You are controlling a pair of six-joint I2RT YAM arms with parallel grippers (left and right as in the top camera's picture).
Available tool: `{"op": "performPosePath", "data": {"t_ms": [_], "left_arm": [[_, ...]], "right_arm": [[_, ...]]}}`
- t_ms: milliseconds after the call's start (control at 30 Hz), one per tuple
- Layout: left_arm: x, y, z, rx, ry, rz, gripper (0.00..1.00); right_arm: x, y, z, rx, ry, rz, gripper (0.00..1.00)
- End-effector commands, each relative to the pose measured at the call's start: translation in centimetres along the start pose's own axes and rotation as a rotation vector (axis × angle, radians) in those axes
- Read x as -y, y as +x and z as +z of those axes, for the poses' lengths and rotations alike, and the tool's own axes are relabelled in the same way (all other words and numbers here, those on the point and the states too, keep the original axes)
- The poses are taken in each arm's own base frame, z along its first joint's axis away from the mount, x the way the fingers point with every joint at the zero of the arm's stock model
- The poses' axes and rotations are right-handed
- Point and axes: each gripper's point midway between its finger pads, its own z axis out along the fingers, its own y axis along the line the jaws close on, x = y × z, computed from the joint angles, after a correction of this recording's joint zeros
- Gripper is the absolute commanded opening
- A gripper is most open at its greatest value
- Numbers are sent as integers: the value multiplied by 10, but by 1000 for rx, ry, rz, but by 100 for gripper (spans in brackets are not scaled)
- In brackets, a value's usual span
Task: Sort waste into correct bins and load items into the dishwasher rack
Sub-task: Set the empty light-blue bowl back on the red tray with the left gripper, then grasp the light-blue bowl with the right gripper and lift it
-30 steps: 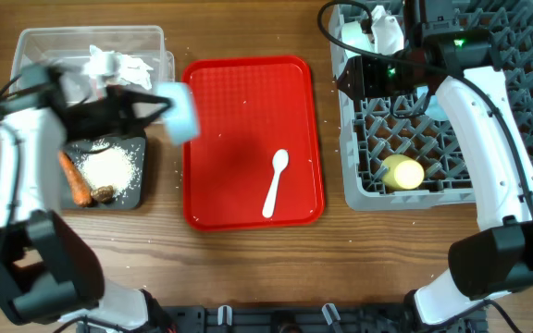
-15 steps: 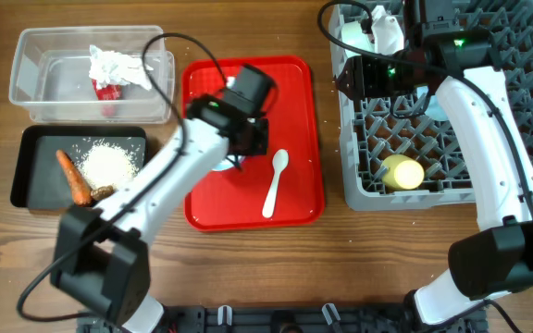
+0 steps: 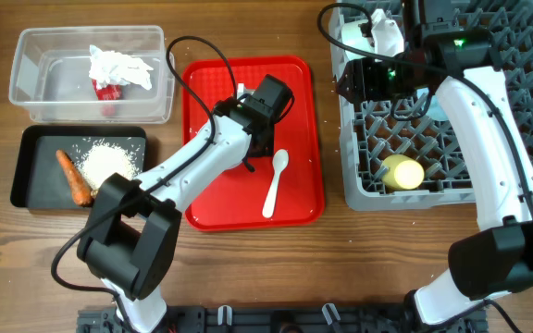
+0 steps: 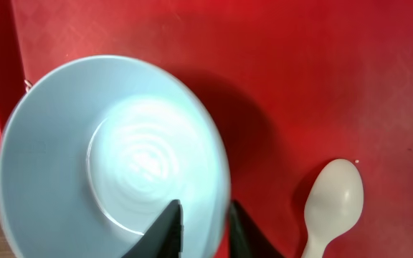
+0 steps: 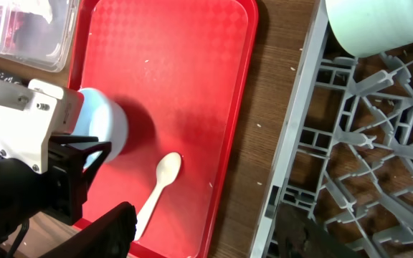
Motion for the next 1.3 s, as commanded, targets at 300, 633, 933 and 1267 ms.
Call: {"op": "performPosePath", "data": {"t_ms": [300, 633, 933, 1267], "left_arm": [[-29, -28, -16, 32, -1, -130, 28], [-143, -80, -115, 204, 155, -472, 40], [-225, -59, -125, 185, 58, -658, 50], [-233, -56, -124, 177, 46, -678, 78]], "right_arm": [[-7, -8, -10, 45, -10, -33, 66], [-65, -24, 19, 91, -86, -94, 66], [-129, 19, 145, -102, -81, -298, 66], [-104, 73, 231, -301, 56, -414, 57]]}}
